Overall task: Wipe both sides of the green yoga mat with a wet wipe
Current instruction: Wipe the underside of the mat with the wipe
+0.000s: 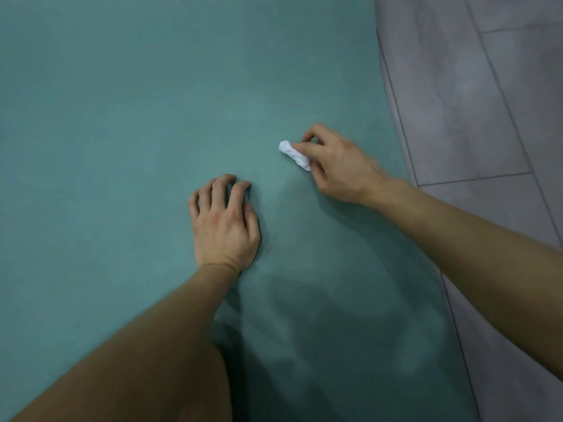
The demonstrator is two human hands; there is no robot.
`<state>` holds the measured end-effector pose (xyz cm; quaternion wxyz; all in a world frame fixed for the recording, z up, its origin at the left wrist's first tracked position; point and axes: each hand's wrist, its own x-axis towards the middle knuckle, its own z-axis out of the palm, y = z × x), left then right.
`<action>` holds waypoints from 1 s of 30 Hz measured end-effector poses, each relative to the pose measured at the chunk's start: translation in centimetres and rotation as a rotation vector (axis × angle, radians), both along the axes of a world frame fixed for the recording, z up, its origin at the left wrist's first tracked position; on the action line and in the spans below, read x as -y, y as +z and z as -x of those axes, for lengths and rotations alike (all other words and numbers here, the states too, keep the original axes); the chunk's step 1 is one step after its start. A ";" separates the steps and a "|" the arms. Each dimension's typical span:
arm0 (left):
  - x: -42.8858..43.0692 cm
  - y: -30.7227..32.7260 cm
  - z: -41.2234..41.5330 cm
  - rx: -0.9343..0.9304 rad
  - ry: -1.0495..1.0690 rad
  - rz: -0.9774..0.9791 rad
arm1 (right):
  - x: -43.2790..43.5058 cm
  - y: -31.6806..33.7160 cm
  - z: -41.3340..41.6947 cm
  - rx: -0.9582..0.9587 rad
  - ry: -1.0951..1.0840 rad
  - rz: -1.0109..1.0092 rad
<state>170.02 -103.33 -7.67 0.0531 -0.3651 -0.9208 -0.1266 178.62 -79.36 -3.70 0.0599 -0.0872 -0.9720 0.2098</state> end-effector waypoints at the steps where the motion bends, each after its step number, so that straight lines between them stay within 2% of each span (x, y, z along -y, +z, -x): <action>1: 0.0 0.0 0.0 -0.002 -0.001 -0.004 | 0.7 -0.1 -0.1 0.002 0.020 0.007; 5: 0.0 0.0 0.0 -0.002 0.000 -0.002 | 2.9 0.2 -0.3 -0.004 0.089 0.021; 10: 0.0 0.0 0.0 0.006 0.005 0.000 | 3.7 0.1 0.5 -0.059 0.124 -0.090; 16: -0.1 -0.1 0.0 0.003 0.010 0.010 | 5.8 -1.1 1.5 -0.102 0.143 0.015; 20: 0.0 -0.1 0.0 0.008 0.004 0.002 | 4.4 -0.6 1.2 -0.109 0.192 -0.068; 23: 0.0 0.0 0.0 0.011 0.007 0.002 | 1.2 -0.9 1.1 -0.161 0.097 -0.139; 28: 0.0 0.1 -0.1 0.013 0.006 0.003 | 2.5 -1.5 0.6 -0.198 -0.027 0.008; 30: 0.1 0.0 -0.1 0.011 0.006 0.001 | 3.3 -1.2 -0.1 -0.170 -0.012 0.038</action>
